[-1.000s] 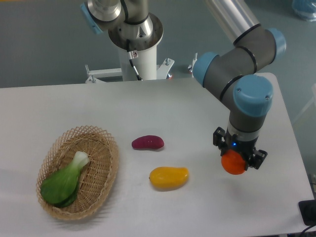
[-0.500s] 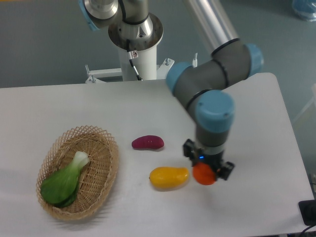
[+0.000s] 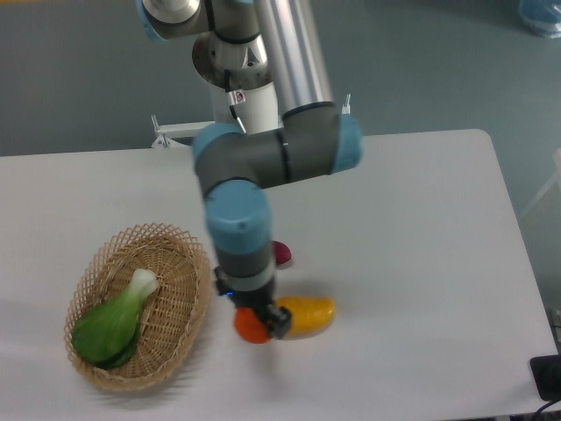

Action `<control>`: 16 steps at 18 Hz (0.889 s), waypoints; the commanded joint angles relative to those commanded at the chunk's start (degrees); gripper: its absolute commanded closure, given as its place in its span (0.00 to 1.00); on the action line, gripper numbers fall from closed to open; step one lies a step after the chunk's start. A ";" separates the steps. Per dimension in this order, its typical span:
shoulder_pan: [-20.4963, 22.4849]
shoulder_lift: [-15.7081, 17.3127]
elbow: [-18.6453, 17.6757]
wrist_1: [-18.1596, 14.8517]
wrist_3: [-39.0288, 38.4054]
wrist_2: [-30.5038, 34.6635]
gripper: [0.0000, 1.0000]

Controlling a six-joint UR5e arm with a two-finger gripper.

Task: Place the orange in the basket
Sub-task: 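Carry the orange over the yellow fruit and lower it into the basket, then open the gripper to release the orange beside the bok choy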

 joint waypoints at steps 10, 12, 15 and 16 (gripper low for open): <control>-8.27 -0.35 -2.37 5.02 -3.35 0.09 0.36; -8.36 -0.26 -2.37 5.63 -3.26 0.09 0.18; -9.23 0.62 -3.60 5.63 -3.44 -0.26 0.00; -9.24 0.88 -4.21 5.63 -3.44 -0.26 0.00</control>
